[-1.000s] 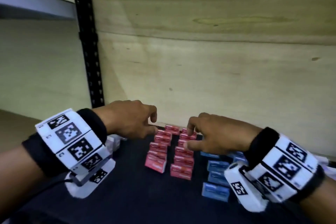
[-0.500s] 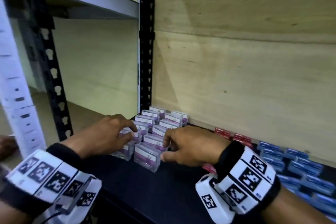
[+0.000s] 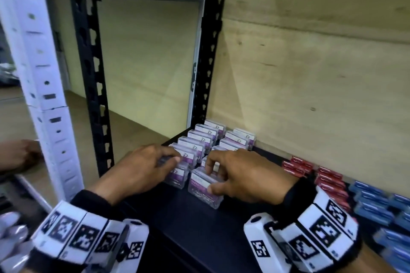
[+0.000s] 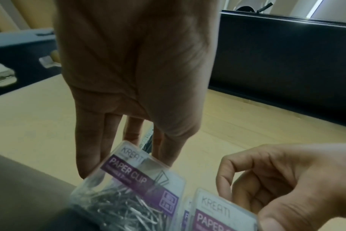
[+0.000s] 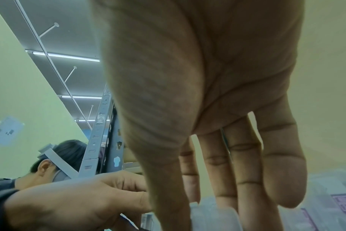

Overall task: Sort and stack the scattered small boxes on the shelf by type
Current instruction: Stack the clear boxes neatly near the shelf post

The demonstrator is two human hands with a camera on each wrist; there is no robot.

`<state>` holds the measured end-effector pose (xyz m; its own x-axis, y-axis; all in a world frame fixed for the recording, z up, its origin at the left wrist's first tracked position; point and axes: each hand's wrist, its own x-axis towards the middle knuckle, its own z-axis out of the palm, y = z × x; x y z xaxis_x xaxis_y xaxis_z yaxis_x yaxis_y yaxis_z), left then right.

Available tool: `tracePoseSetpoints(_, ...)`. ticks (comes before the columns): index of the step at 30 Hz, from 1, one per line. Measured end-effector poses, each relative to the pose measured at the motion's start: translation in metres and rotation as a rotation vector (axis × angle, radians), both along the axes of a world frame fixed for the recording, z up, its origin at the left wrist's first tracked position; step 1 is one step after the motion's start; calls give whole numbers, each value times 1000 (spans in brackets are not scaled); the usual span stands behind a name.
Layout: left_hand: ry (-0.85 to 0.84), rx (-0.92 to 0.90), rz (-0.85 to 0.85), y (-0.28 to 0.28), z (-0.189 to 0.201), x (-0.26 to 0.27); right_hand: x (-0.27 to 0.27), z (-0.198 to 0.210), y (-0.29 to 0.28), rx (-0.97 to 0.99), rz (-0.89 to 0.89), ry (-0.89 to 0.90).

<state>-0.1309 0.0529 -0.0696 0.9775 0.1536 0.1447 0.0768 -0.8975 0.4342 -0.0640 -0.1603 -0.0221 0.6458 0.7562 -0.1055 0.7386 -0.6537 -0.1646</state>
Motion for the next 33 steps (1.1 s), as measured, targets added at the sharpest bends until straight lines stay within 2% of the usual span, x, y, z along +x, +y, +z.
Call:
tracePoseSetpoints(6, -5, -148, -69, -6, -8, -1, -2, 1, -7, 1, 15, 42)
tracePoseSetpoints(21, 39, -111, -185, -31, -2, -18, -19, 10, -36, -40, 98, 110)
tracePoseSetpoints(27, 25, -158, -156, -32, 1, -21, -17, 18, -37, -33, 72, 137)
tracePoseSetpoints(30, 2, -176, -105, -28, 18, -25, -5, 27, -33, 55, 18, 83)
tracePoseSetpoints(33, -39, -109, -82, -21, 35, -16, 12, 31, -21, 52, -18, -16)
